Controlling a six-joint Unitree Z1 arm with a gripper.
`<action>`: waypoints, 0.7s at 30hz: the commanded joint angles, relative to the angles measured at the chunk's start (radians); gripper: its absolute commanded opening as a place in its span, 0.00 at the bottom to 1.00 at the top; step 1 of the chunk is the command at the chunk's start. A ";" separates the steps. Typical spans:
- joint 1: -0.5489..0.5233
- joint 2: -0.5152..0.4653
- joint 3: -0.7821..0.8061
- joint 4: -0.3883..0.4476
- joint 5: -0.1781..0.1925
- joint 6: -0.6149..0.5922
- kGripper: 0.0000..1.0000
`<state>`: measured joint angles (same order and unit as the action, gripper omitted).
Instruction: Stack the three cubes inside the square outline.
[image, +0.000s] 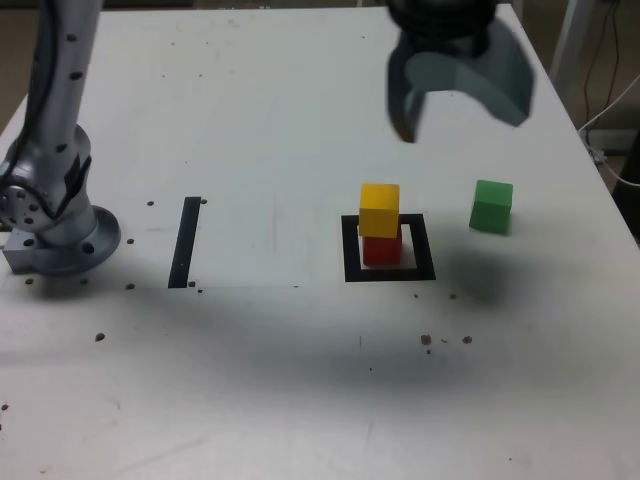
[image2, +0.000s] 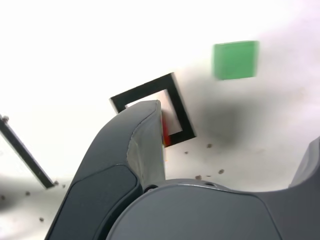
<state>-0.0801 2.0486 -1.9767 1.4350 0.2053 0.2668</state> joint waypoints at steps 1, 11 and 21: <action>0.009 0.024 -0.034 0.009 0.002 0.028 1.00; 0.050 0.212 -0.227 0.075 -0.032 0.128 1.00; 0.068 0.342 -0.297 0.082 -0.081 0.149 0.99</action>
<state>-0.0182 2.3747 -2.2699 1.5139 0.1301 0.4129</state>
